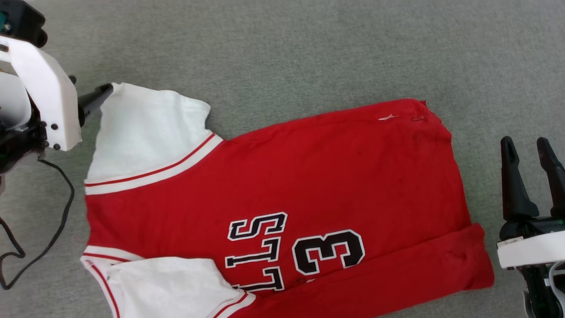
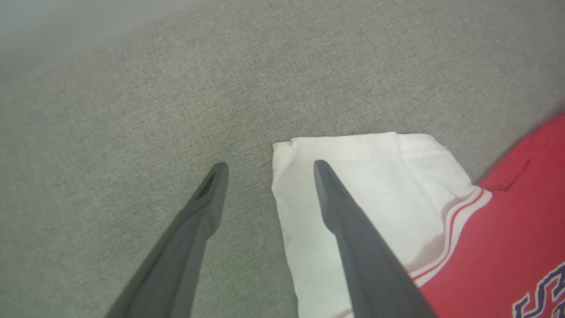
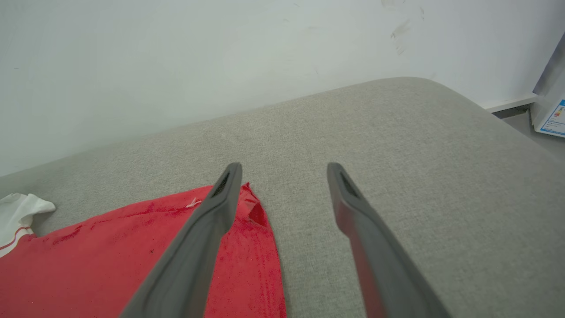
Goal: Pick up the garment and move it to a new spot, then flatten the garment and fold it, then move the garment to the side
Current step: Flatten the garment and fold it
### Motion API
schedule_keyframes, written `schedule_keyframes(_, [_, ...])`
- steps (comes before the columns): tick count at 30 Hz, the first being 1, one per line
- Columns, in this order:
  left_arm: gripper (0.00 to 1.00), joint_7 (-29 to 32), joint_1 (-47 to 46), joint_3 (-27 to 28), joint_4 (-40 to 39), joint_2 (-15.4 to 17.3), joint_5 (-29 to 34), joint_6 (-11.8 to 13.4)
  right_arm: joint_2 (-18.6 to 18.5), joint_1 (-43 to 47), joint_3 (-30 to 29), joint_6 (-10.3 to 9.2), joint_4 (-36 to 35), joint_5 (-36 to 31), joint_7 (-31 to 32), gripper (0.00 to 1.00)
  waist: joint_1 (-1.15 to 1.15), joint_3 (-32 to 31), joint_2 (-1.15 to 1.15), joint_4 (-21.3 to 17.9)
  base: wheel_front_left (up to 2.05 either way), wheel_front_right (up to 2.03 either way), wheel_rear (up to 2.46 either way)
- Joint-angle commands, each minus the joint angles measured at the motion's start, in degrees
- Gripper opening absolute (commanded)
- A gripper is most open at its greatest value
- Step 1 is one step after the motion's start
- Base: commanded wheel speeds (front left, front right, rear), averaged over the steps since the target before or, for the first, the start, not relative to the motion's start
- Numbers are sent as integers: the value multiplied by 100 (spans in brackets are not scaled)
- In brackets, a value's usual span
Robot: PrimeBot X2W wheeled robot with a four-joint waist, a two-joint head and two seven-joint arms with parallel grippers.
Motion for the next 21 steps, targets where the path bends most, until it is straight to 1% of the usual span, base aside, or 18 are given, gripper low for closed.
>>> schedule_keyframes(1, [100, 87, -38, 1, 25, -16, -41, 39, 45, -68, 8, -2, 4, 20, -51, 100, -1, 129, 0, -128, 0, 0, 0])
schedule_keyframes(3, [100, 446, -113, -14, 67, 58, -197, 78, 100, -115, 30, -2, 31, 130, -46, 100, -1, 202, 0, -200, 0, 0, 0])
schedule_keyframes(6, [100, 760, -142, -9, 162, 85, -376, 117, 131, -177, -16, -2, 62, 92, -42, 100, -1, 294, 0, -283, 0, 0, 0])
schedule_keyframes(10, [100, 729, -202, -59, 290, 179, -234, 99, 173, -216, -8, -2, 66, 67, -51, 100, -1, 395, 0, -344, 0, 0, 0])
schedule_keyframes(14, [100, 830, -95, -123, 506, 44, -353, 100, 184, -201, 13, -2, 76, -4, -4, 100, -1, 445, 0, -358, 0, 0, 0])
schedule_keyframes(15, [42, 831, -81, -136, 528, 10, -367, 86, 188, -194, 11, -2, 69, -20, -10, 100, -1, 456, 0, -351, 0, 0, 0])
schedule_keyframes(16, [0, 754, -84, -125, 534, -22, -378, 68, 194, -186, 6, -2, 63, -39, -4, 100, -1, 464, 0, -339, 0, 0, 0])
schedule_keyframes(19, [0, 530, -109, -116, 570, -110, -321, 8, 153, -185, -15, -2, 54, -95, 70, 100, -1, 436, 0, -256, 0, 0, 0])
schedule_keyframes(21, [0, 324, -123, -104, 562, -105, -226, -39, 59, -195, -37, -2, 30, -142, 157, 100, -1, 356, 0, -173, 0, 0, 0])
